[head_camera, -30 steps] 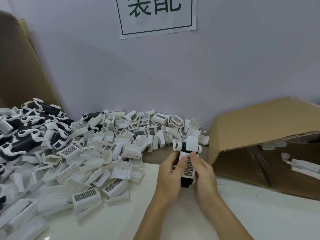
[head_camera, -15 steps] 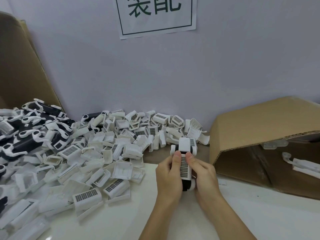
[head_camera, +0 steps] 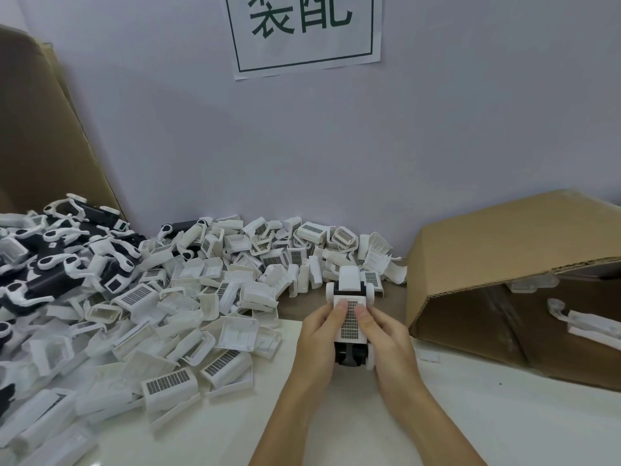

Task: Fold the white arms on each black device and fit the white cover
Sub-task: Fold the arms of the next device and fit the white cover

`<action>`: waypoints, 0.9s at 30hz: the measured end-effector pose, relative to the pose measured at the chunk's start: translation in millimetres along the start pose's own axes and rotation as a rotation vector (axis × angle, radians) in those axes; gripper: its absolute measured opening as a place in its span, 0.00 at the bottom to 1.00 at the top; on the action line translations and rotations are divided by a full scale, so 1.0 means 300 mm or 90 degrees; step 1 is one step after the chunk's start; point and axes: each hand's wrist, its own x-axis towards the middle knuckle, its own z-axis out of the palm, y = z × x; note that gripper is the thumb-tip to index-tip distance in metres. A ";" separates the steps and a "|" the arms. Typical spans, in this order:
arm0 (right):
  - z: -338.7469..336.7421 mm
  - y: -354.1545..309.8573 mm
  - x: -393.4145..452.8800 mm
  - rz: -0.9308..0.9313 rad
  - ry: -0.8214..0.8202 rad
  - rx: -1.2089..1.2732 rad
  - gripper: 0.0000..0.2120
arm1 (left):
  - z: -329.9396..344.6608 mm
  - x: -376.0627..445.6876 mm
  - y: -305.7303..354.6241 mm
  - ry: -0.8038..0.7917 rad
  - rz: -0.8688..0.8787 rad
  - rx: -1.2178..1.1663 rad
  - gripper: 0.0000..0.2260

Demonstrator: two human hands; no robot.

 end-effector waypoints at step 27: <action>-0.030 0.032 0.024 -0.050 0.012 -0.088 0.10 | -0.014 0.009 -0.024 0.001 0.004 0.018 0.11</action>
